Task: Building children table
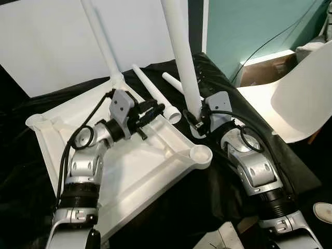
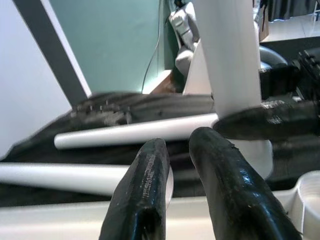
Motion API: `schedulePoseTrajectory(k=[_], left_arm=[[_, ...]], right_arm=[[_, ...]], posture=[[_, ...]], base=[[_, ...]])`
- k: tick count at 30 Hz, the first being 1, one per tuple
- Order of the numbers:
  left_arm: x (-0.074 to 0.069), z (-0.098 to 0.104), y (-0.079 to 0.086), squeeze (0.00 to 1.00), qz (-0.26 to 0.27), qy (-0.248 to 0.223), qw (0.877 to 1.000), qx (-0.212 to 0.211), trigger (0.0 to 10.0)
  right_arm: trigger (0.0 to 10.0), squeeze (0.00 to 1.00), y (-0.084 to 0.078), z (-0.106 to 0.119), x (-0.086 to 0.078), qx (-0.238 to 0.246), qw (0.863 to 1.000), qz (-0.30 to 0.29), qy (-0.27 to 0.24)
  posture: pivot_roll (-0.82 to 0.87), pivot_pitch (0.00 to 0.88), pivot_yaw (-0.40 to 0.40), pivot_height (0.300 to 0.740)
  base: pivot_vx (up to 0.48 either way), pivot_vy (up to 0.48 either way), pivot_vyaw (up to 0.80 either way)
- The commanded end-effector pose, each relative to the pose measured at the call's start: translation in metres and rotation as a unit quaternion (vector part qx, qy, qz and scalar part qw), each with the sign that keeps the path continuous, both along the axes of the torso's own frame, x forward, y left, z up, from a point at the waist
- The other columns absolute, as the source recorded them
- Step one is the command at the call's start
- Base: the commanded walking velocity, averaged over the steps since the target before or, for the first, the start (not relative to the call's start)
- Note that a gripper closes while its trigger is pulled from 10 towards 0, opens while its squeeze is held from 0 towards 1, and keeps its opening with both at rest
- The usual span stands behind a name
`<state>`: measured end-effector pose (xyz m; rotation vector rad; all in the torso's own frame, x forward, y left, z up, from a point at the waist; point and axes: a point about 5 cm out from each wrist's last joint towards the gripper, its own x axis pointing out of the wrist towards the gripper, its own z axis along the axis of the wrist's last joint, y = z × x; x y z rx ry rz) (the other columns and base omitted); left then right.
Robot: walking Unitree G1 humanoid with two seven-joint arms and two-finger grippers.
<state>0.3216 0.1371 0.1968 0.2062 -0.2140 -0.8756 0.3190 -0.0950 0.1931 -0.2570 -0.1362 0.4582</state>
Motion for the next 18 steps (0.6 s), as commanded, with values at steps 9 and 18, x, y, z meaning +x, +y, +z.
schedulePoseTrajectory(k=[9,18], left_arm=[[0.006,-0.004,0.018,0.0,0.202,-0.006,0.978,-0.053,10.0],[0.002,-0.012,0.018,0.0,0.225,0.0,0.973,-0.052,10.0]], right_arm=[[10.0,0.0,0.003,0.001,-0.003,0.003,1.0,0.008,-0.001],[10.0,0.0,0.004,0.003,-0.001,0.0,1.0,0.008,-0.005]], posture=[[-0.1,0.0,0.117,0.74],[-0.1,0.0,0.117,0.74]], base=[[0.0,0.0,0.0],[0.0,0.0,0.0]])
